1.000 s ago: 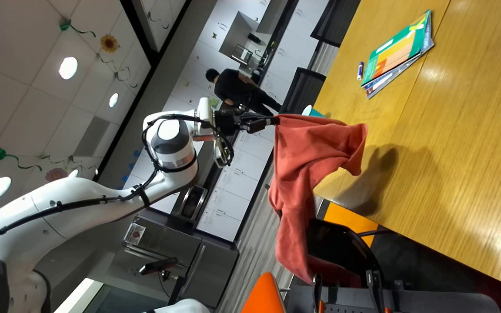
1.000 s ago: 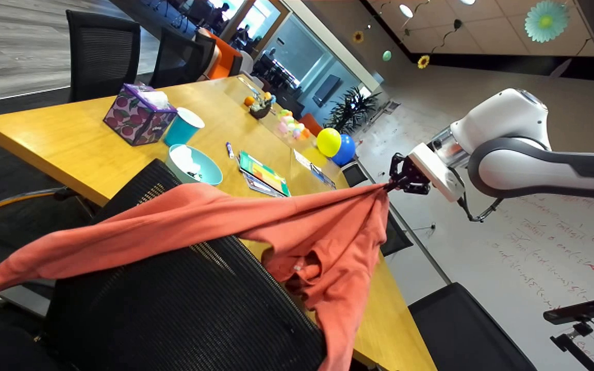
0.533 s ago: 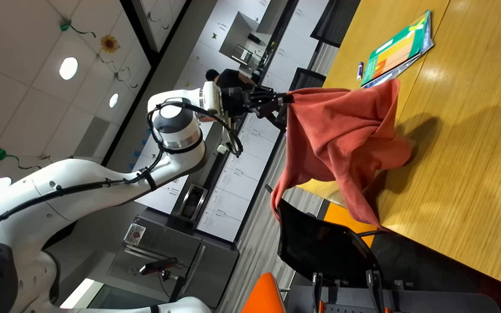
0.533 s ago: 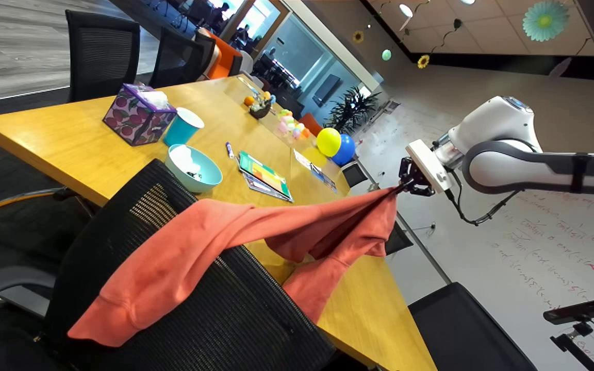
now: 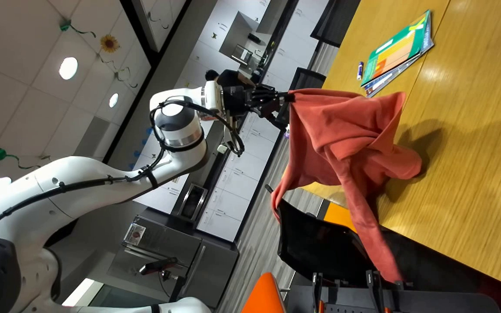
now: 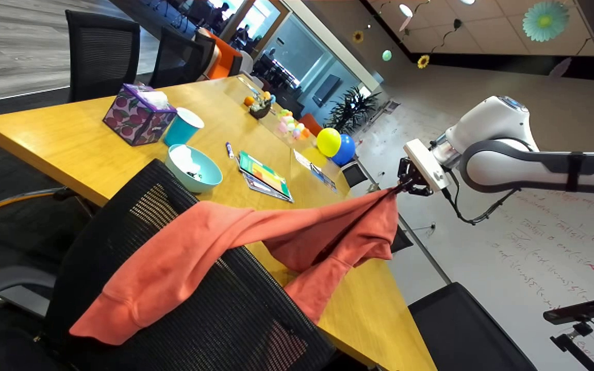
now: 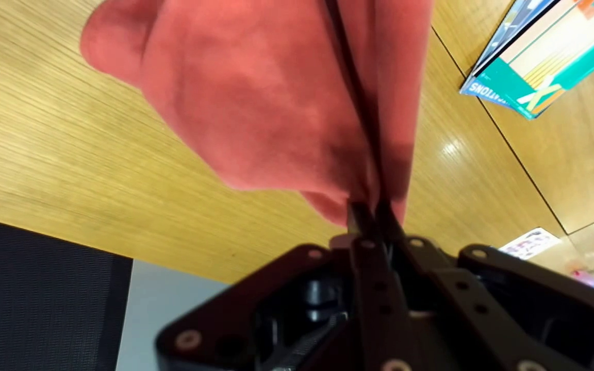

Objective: Pick the cloth and put it on the table

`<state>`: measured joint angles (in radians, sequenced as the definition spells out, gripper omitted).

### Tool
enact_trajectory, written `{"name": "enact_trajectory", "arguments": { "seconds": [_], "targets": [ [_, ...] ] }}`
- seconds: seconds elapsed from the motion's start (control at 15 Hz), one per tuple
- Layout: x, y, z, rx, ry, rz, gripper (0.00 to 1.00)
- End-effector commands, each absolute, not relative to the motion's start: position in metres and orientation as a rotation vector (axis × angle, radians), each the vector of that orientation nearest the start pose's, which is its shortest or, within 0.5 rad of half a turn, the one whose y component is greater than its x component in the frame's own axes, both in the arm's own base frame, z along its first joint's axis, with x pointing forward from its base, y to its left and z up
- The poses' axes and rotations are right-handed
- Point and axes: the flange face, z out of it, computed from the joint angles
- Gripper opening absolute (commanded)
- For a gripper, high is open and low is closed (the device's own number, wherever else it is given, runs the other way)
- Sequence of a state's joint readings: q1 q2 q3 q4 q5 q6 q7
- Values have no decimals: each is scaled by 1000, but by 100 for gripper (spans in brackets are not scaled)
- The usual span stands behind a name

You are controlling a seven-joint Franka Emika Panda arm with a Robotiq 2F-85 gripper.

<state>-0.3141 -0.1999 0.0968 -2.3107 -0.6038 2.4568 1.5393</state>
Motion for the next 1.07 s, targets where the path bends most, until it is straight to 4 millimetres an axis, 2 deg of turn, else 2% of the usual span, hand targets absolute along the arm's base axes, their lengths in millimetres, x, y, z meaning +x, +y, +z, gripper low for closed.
{"name": "enact_trajectory", "arguments": {
  "seconds": [0.0, 0.53, 1.0],
  "targets": [
    [514, -121, 461, -2413, 2098, -889, 1],
    [584, -223, 450, -1999, 2549, -664, 1],
    [632, -290, 448, -1494, 2790, -626, 1]
  ]
}}
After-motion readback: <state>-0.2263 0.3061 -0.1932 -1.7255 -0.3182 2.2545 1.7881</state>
